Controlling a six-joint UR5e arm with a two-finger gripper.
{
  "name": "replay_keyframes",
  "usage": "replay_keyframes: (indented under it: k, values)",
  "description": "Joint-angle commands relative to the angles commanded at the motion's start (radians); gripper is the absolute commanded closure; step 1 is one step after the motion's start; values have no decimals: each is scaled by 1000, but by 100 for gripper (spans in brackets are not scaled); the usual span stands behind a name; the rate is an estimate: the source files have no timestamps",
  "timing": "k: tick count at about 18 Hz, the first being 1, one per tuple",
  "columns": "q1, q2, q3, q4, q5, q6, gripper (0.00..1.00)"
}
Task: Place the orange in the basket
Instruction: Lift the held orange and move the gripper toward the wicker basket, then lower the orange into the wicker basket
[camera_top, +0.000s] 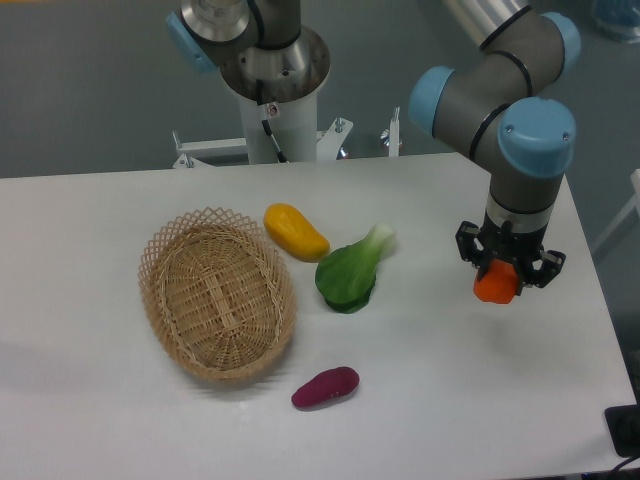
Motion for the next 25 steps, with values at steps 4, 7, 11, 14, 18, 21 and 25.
replay_keyframes:
  k: [4, 7, 11, 14, 18, 21, 25]
  values:
    - [-8, 0, -2, 0, 0, -2, 51]
    - [-17, 3, 0, -20, 0, -11, 51]
    - [-41, 2, -3, -21, -3, -37, 51]
    - [-90, 5, -15, -21, -5, -115, 51]
    - [-181, 6, -49, -14, 3, -178, 51]
    - [-238, 12, -72, -12, 3, -205, 51]
    - [-330, 14, -81, -14, 5, -281, 51]
